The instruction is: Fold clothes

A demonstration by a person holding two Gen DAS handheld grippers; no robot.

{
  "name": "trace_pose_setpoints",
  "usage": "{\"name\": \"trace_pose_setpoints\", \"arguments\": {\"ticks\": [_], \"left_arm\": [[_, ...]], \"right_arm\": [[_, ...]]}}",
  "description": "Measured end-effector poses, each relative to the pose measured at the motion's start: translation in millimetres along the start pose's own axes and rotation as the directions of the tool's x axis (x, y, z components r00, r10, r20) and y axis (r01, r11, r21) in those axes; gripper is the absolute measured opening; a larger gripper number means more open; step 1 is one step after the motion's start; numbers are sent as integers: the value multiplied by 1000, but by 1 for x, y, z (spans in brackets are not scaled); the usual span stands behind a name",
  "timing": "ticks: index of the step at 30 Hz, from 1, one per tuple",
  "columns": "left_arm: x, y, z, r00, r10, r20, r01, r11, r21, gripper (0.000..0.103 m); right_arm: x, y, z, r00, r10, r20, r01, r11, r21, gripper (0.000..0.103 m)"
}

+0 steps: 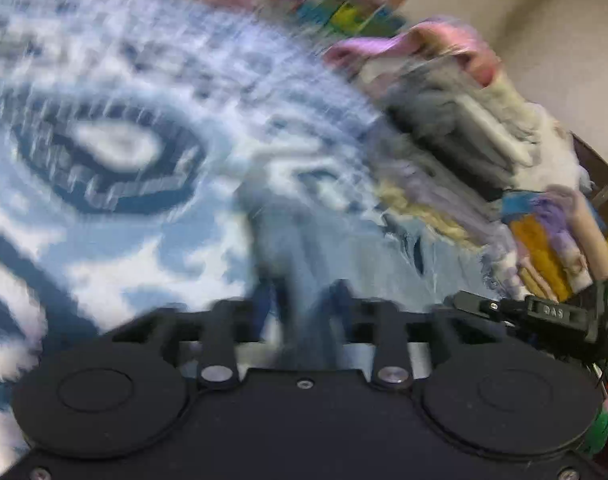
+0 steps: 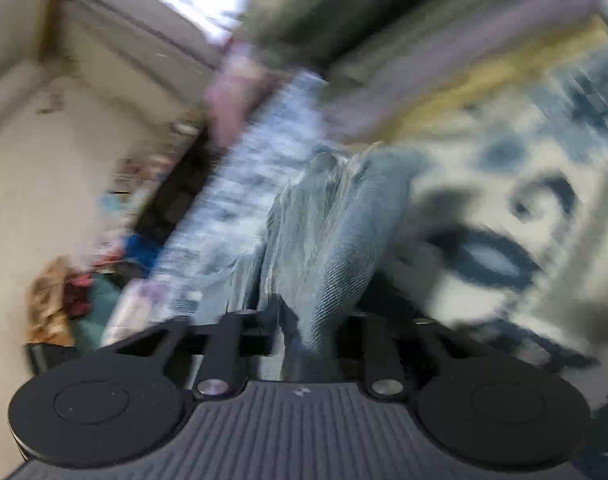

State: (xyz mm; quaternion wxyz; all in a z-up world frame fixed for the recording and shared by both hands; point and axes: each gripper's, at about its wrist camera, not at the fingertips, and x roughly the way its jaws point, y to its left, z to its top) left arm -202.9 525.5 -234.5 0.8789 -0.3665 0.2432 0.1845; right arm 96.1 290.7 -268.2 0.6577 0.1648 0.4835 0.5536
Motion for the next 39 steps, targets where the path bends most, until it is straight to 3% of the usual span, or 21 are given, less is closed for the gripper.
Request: {"name": "trace_pose_setpoints", "arguments": {"ticks": [2,4,6,12,18,24,28,29,30,31,32,33,36,39], "left_arm": [[-7,2,0,1000,-16,4,16,1000,-10,49],[-13,2,-1,1000,-17,8,18,1000,-18,53],[-18,6,-10,1000,-13,-13,13,998,-67,53],[-52,-7,-54,997,-6,-71,-6,985,-172,54],[-90,-16,-109,993,-50,-105,17,954,-298,54],[-118,-30,-147,987,-65,-146,14,945,-326,54],[-119,-39,-161,987,-60,-150,8,946,-324,54],[-119,-41,-163,988,-51,-144,3,949,-316,48],[-119,-43,-164,990,-33,-141,-11,953,-302,23],[-119,-44,-164,990,-4,-140,-36,959,-280,19],[-121,-46,-163,991,12,-132,-48,962,-270,13],[-127,-46,-162,993,15,-115,-46,961,-271,10],[-149,-46,-156,997,30,-72,-49,961,-271,9],[-150,-36,-160,993,66,-101,-92,954,-284,14]], "right_arm": [[-2,-5,-1,1000,2,3,-2,1000,23,46],[-8,-2,2,1000,4,0,-4,1000,8,67],[-19,0,0,1000,-5,7,5,1000,-4,77],[-63,-8,-43,1000,-24,-3,24,999,42,77],[-112,-11,-98,1000,-8,1,8,990,138,75],[-140,-14,-137,999,26,-21,-20,974,225,71],[-145,-12,-154,999,34,-36,-24,966,256,63],[-144,-11,-158,999,30,-35,-20,966,257,60],[-143,-9,-162,999,18,-35,-9,968,252,50],[-141,-8,-165,999,14,-41,-3,968,251,38],[-137,-8,-169,998,19,-57,-4,967,256,32],[-134,-7,-172,997,23,-71,-4,966,259,26],[-137,1,-178,993,52,-103,-23,964,264,25],[-139,11,-189,984,77,-163,-38,972,231,25]]}}
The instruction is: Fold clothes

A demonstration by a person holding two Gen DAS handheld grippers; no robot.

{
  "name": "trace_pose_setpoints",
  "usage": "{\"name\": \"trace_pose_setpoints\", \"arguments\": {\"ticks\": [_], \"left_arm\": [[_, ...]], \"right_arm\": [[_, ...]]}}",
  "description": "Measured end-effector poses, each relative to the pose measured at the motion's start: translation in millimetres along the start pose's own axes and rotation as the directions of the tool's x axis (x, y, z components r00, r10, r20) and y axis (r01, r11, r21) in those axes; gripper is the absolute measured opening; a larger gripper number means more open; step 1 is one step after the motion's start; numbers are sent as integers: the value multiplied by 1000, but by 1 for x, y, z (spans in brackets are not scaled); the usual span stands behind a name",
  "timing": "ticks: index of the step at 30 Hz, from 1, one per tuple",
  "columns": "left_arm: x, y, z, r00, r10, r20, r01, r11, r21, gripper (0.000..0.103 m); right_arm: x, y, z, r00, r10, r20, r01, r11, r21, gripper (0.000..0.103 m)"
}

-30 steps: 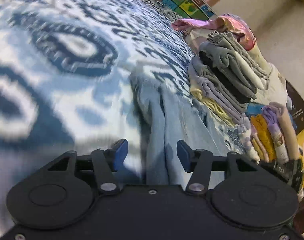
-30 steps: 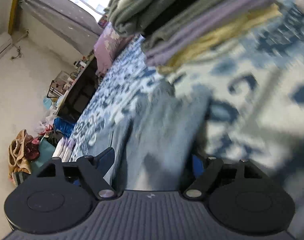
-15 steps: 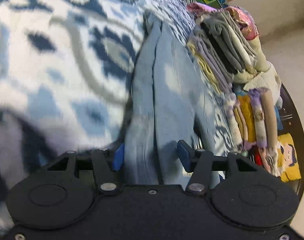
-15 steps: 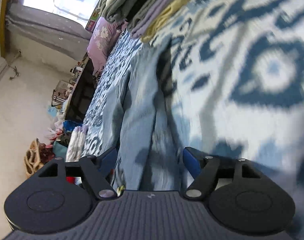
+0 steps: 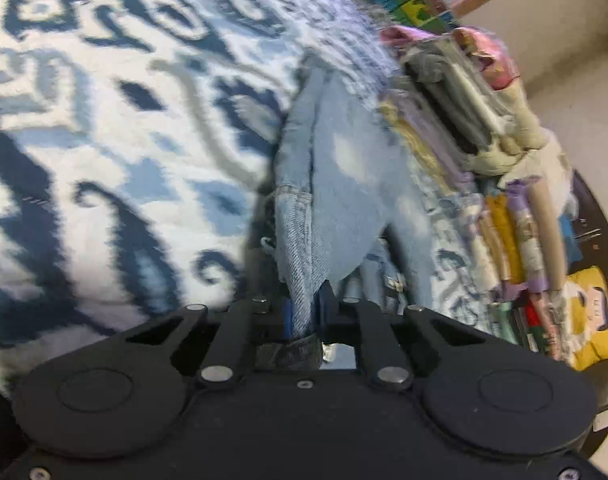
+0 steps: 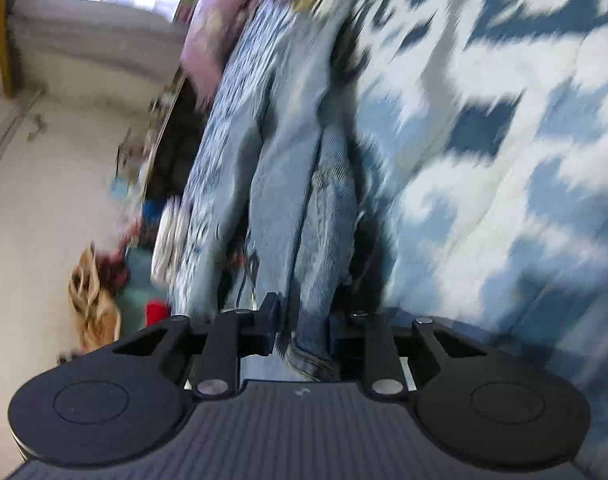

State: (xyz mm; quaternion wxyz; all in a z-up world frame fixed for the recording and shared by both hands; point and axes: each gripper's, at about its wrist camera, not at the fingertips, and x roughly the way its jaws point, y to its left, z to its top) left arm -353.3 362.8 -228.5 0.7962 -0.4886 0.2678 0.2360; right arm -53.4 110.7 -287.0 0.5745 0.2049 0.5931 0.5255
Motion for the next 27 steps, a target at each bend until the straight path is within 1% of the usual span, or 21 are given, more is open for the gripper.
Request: {"name": "trace_pose_setpoints", "arguments": {"ticks": [1,2,3,4,5,6,8,9,11,15,17,18,19,20,22,24,25,27], "left_arm": [[7,4,-1,1000,9,-28,-9,1000,-11,21],[11,8,-2,999,-1,-49,0,1000,-22,30],[11,10,-2,998,-20,-52,19,999,-26,39],[10,11,-1,998,-37,-51,35,999,-26,44],[8,10,0,998,-42,-44,41,999,-22,49],[7,9,0,999,-36,-32,35,999,-13,49],[9,7,-1,999,-39,-31,39,999,15,48],[10,6,-3,999,-34,-33,35,999,32,41],[14,5,-8,999,-19,-37,21,998,56,21],[21,5,-12,997,-49,-65,52,997,59,19],[22,5,-13,995,-58,-76,63,996,65,19],[22,5,-13,995,-61,-80,67,996,66,19],[22,6,-12,994,-66,-82,71,995,64,19],[22,7,-11,994,-72,-86,77,995,61,19],[20,7,-7,995,-70,-74,75,995,66,22],[16,5,-2,997,-62,-46,66,995,77,46],[13,2,-1,998,-58,-18,59,994,92,52],[11,-4,3,999,-31,28,28,992,126,53]], "right_arm": [[-1,0,0,1000,-13,11,13,1000,-6,26],[-3,0,1,999,-27,22,27,1000,-12,27],[-5,-1,2,999,-28,39,28,1000,-6,33],[-10,-4,5,998,-12,66,11,1000,15,44],[-15,-5,7,996,-4,93,1,1000,22,47],[-20,-4,8,993,-7,119,6,1000,8,51],[-25,-1,11,988,-29,152,33,999,-24,52],[-26,0,11,986,-40,164,47,998,-41,52],[-22,2,13,983,-56,174,70,995,-75,52],[-8,7,17,984,-55,167,77,989,-127,52],[-4,6,21,986,-43,161,66,988,-140,42],[-3,4,23,987,-38,156,61,988,-144,27],[-3,3,25,988,-36,151,58,988,-145,21],[-3,2,27,989,-34,146,56,988,-146,19],[-4,0,30,990,-29,138,50,987,-150,15],[-8,1,31,990,-19,142,42,986,-164,15],[-10,2,32,990,-19,140,43,984,-171,17],[-11,3,35,991,-29,133,54,981,-184,25]]}}
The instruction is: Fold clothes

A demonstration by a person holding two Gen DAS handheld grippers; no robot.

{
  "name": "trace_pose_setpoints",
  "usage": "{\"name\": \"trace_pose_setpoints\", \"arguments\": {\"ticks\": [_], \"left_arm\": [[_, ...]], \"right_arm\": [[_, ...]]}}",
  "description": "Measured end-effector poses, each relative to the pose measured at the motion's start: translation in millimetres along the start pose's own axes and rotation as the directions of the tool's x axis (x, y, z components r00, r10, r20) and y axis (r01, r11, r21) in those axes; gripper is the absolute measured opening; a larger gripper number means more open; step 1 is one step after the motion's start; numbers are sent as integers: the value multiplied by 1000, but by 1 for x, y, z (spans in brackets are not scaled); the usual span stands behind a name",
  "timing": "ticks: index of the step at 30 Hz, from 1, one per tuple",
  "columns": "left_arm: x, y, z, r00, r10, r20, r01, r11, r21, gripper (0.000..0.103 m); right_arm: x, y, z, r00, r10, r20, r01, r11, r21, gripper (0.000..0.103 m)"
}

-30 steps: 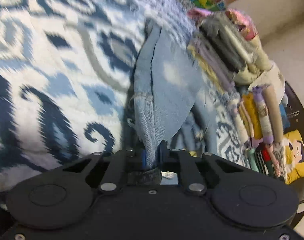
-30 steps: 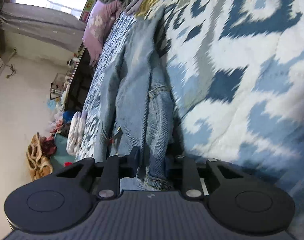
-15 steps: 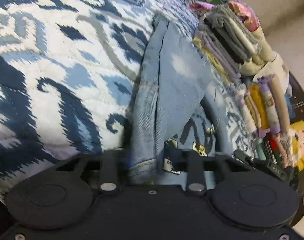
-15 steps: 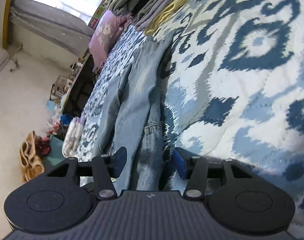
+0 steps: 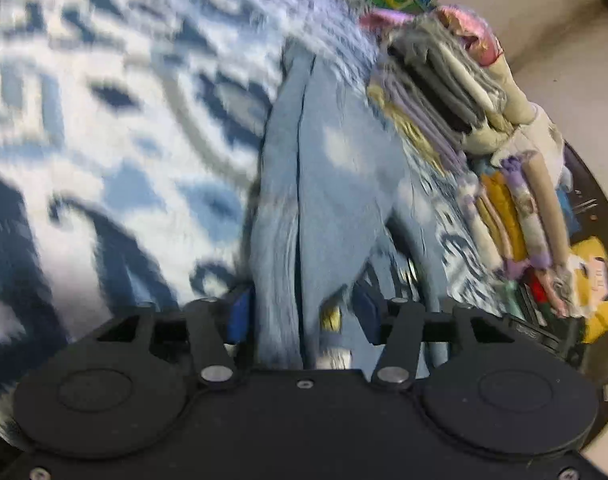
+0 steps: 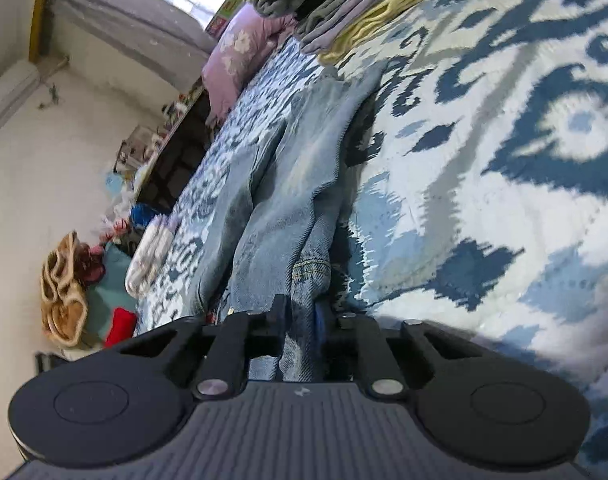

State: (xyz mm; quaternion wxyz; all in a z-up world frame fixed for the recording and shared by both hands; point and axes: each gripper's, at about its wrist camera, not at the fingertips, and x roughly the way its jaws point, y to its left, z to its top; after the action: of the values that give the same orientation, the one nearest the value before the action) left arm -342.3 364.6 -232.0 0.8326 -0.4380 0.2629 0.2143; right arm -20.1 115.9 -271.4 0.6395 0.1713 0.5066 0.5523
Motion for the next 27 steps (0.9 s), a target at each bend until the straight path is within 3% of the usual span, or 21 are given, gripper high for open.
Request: {"name": "trace_pose_setpoints", "arguments": {"ticks": [3,7,11,14,19,23,27], "left_arm": [[-1,-4,4,998,32,60,-33,999,25,53],[-1,-18,18,989,76,128,-93,987,132,53],[17,-31,45,986,88,139,-116,971,209,52],[37,-39,70,985,103,139,-136,957,254,51],[75,-52,109,984,124,126,-157,939,305,43],[103,-58,130,983,150,108,-178,928,328,35],[119,-63,141,982,164,98,-189,915,356,35]], "right_arm": [[-10,-8,6,998,3,60,-5,1000,25,44],[-13,-11,17,992,-49,116,51,999,-12,50],[-6,-1,15,990,-69,125,83,990,-113,65],[0,15,10,986,-102,135,131,964,-232,66],[11,29,4,980,-139,145,179,929,-325,68],[18,31,6,980,-146,135,184,924,-335,77],[24,34,4,984,-137,113,170,914,-368,90]]}}
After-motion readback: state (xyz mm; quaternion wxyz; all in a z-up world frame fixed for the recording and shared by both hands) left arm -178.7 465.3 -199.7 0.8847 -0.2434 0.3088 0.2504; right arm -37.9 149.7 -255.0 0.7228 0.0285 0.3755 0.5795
